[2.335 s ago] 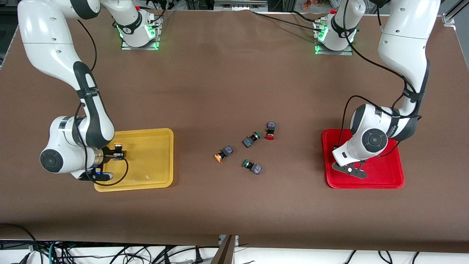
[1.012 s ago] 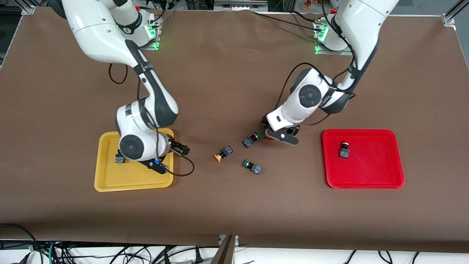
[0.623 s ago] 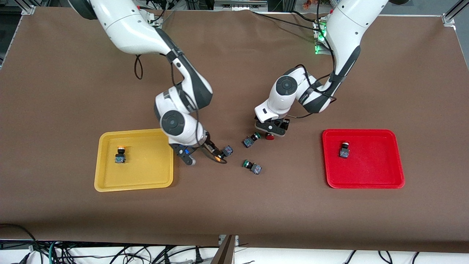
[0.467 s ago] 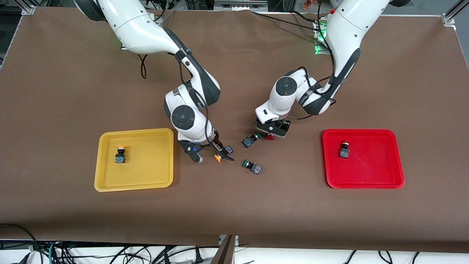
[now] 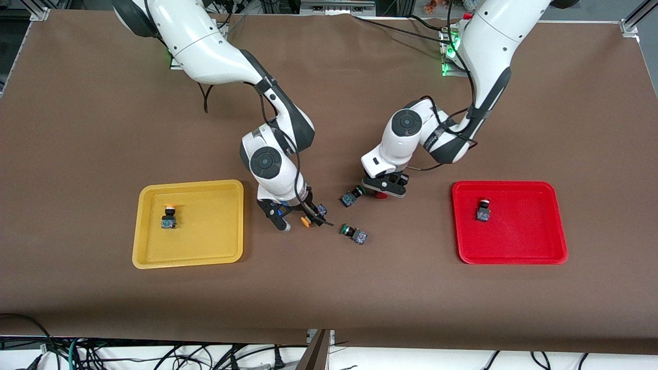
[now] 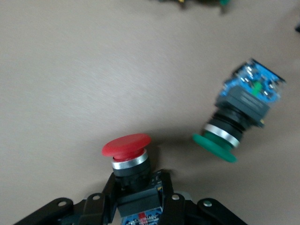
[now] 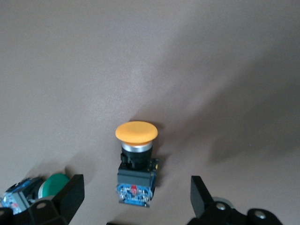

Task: Place red and yellow buttons in trays
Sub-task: 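Grasp another red button with the left gripper while the right gripper grasps yellow, then release the buttons into the matching trays with the left and right grippers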

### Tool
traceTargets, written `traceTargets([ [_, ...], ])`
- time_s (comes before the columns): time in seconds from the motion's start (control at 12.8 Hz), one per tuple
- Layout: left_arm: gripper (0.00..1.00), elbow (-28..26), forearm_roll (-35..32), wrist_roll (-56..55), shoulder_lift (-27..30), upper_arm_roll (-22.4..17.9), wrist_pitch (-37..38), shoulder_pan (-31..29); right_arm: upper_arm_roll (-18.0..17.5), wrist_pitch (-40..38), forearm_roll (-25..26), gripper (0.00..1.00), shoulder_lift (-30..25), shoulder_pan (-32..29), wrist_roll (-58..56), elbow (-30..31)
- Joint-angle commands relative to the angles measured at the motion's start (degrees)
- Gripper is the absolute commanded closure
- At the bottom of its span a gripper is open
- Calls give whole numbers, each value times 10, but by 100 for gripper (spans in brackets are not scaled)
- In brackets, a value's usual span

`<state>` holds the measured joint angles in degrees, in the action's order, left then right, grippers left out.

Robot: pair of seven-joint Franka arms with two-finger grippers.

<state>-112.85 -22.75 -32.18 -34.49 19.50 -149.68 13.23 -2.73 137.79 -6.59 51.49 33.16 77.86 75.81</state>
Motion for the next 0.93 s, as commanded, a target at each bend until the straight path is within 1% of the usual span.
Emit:
traceTargets([
  [0.0,94,-4,-19,-10,48,5,50,-25,9,24,21,0,14,15,17,-4],
  [0.16,94,-2,-14,-6,86,5,136,-39,10,26,21,1,19,16,17,-4],
  [0.23,90,3,-9,-8,96,5,175,-50,10,26,21,11,20,20,17,-4],
  [0.31,90,21,-5,-6,94,5,231,-62,10,26,22,31,20,20,16,-4],
  [0.39,90,39,-8,5,92,0,278,-78,10,26,22,48,21,20,14,-4],
  [0.47,91,56,-8,46,90,0,301,-112,10,26,27,60,25,20,14,-4],
  [0.54,91,61,-8,107,90,0,302,-149,10,25,34,71,25,20,14,-4],
  [0.62,91,74,-11,178,81,0,298,-192,10,23,38,81,22,20,10,-4],
  [0.7,90,98,-12,245,58,0,298,-227,11,19,39,87,18,19,5,-4],
  [0.78,90,118,-12,300,44,0,296,-250,14,4,40,88,12,16,0,-5],
  [0.86,89,129,-12,342,32,0,285,-276,18,-35,43,88,-5,12,-29,-5],
])
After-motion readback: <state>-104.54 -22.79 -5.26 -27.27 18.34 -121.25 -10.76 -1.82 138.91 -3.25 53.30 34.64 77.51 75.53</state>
